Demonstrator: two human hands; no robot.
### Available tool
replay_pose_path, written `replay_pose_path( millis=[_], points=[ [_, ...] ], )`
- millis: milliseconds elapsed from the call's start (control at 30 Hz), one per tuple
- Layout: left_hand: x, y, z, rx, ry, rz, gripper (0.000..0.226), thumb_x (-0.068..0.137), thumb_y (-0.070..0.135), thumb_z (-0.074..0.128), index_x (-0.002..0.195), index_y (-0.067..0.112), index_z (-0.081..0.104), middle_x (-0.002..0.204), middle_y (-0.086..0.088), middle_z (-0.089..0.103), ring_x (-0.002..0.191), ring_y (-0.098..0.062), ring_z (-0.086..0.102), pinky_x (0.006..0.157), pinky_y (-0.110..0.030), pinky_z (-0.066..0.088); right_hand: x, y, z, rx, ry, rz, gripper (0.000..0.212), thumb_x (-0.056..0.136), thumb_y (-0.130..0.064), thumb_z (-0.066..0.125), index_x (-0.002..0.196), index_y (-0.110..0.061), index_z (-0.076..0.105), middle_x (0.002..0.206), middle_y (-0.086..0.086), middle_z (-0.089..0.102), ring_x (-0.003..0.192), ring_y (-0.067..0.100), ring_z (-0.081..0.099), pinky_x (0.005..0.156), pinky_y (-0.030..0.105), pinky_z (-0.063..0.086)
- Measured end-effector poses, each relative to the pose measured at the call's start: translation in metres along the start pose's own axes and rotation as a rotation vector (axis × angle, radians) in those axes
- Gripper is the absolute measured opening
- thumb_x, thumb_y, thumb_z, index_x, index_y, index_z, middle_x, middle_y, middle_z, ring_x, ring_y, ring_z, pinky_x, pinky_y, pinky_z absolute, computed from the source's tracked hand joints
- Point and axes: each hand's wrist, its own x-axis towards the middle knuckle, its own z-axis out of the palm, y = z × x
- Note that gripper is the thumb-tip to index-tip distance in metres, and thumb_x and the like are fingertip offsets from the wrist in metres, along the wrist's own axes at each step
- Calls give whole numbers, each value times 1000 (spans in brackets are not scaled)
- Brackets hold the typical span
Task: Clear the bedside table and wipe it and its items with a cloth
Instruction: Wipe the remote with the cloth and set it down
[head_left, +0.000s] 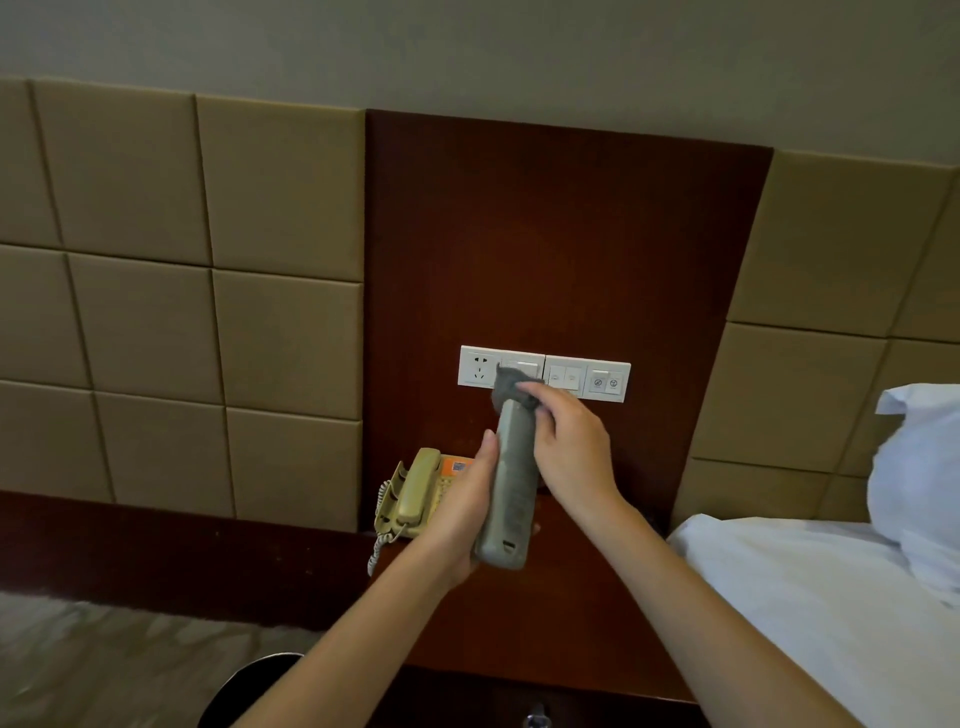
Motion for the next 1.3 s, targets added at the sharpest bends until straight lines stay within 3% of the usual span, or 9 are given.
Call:
replay_pose_path(
  millis=[167,300,500,667,833,900,967,1100,1300],
  points=[
    [1,1,-9,31,18,5,52,91,59,39,109,14,59,82,-8,67,62,-21,63,62,-35,54,-7,3,0,146,-6,74,34,97,-9,46,127,-20,58,129,-5,58,120,8,51,101,22,40],
    [1,-4,-13,-18,-15,-57,72,77,69,39,111,9,60,76,-8,67,60,-20,62,60,-33,53,-9,5,2,161,-46,100,34,96,-7,47,127,-17,58,128,-1,59,119,11,53,102,28,44],
    [9,-6,-13,-356,-38,-29,65,88,64,35,112,11,63,83,-9,68,68,-19,65,58,-28,55,-26,-9,14,150,21,38,37,96,-6,48,132,-14,55,132,-2,57,119,3,50,101,16,39],
    [24,8,-24,-557,44,-46,68,91,66,28,99,9,65,82,-11,68,72,-22,68,62,-30,57,-49,-15,27,100,-118,-76,39,97,-5,46,134,-13,52,134,1,56,123,10,52,105,23,41],
    [36,7,-46,-611,193,-98,63,89,67,34,109,11,55,82,-11,64,72,-24,63,61,-35,54,-70,-1,28,133,-262,-78,37,98,-8,45,134,-15,53,133,-3,57,124,5,49,100,3,29],
    [45,-5,-50,-592,240,-143,63,91,63,37,116,8,52,89,-15,63,80,-28,61,67,-41,53,-75,16,29,137,-315,-7,37,98,-10,46,133,-18,54,132,-4,57,122,5,50,95,2,30],
    [55,-20,-52,-549,322,-171,56,97,52,34,123,5,50,79,-15,64,76,-26,58,73,-40,49,-79,41,30,81,-333,62,37,99,-10,45,133,-19,54,132,-4,57,122,6,51,94,3,32],
    [79,-54,-47,-475,394,-262,39,98,32,39,129,8,45,93,-16,58,76,-24,58,86,-42,46,-94,111,24,-64,-337,251,37,100,-12,43,135,-16,51,136,0,54,123,11,51,99,17,38],
    [142,-115,-13,-177,379,-404,41,97,28,50,130,6,41,93,-14,55,74,-22,56,61,-36,45,-119,219,16,-324,-368,471,41,97,-8,43,137,-18,48,128,2,58,108,19,59,83,28,49]
  ],
)
